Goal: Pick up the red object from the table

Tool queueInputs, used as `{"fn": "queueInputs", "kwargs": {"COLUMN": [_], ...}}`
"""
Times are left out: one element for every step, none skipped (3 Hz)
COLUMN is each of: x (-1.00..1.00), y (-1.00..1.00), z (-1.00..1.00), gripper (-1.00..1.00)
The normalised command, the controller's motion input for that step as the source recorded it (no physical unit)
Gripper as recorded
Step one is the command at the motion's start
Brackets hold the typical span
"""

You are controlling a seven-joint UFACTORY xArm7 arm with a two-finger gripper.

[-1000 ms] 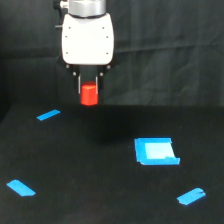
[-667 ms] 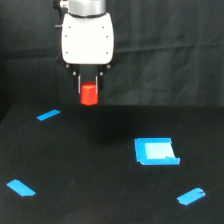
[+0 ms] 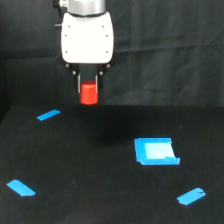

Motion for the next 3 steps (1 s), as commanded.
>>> {"fn": "queueInputs", "kwargs": {"x": [-0.03, -0.06, -0.04], "y": [-0.1, -0.11, -0.08], "z": [0.13, 0.11, -0.02], "gripper": [-0.98, -0.98, -0.99]}}
